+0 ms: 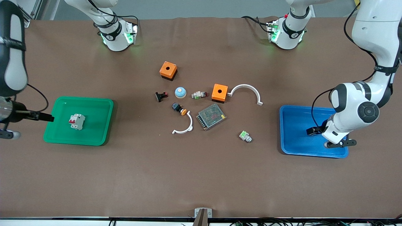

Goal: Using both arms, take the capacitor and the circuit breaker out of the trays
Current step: 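Grasp the breaker with the right gripper while the left gripper grasps the capacitor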

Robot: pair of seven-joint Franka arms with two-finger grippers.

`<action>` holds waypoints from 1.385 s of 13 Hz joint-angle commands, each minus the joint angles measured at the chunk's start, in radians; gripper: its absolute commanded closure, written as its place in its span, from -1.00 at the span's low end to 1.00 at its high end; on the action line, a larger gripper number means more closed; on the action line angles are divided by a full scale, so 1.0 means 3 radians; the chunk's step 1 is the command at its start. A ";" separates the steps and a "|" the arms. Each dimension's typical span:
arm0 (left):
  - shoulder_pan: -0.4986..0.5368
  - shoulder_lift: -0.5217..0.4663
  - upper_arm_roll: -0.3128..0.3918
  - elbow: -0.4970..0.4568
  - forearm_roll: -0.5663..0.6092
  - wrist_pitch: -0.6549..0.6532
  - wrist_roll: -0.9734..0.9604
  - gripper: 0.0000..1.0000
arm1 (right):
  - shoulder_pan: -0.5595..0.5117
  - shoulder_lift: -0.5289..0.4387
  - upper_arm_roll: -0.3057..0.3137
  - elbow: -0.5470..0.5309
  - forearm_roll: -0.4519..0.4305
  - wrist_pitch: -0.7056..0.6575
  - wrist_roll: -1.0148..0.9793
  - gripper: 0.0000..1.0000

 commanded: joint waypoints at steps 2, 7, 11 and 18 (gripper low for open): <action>-0.0003 0.0075 -0.0010 0.0003 0.0058 0.0082 0.0027 -0.72 | -0.0118 -0.0109 0.0031 -0.0800 -0.0017 0.0862 -0.0277 -1.00; 0.0023 0.0096 -0.0010 -0.0043 0.0053 0.0051 0.0048 -0.58 | -0.0113 -0.0043 0.0042 -0.1400 0.0019 0.1663 -0.0272 -1.00; 0.0023 0.0111 -0.0010 -0.0048 0.0058 0.0046 0.0053 -0.24 | -0.0103 0.0110 0.0042 -0.1436 0.0019 0.1796 -0.0277 -0.99; 0.0013 0.0106 -0.0010 -0.0038 0.0058 0.0036 0.0063 1.00 | -0.0123 0.0269 0.0047 -0.1426 0.0019 0.1914 -0.0277 -0.49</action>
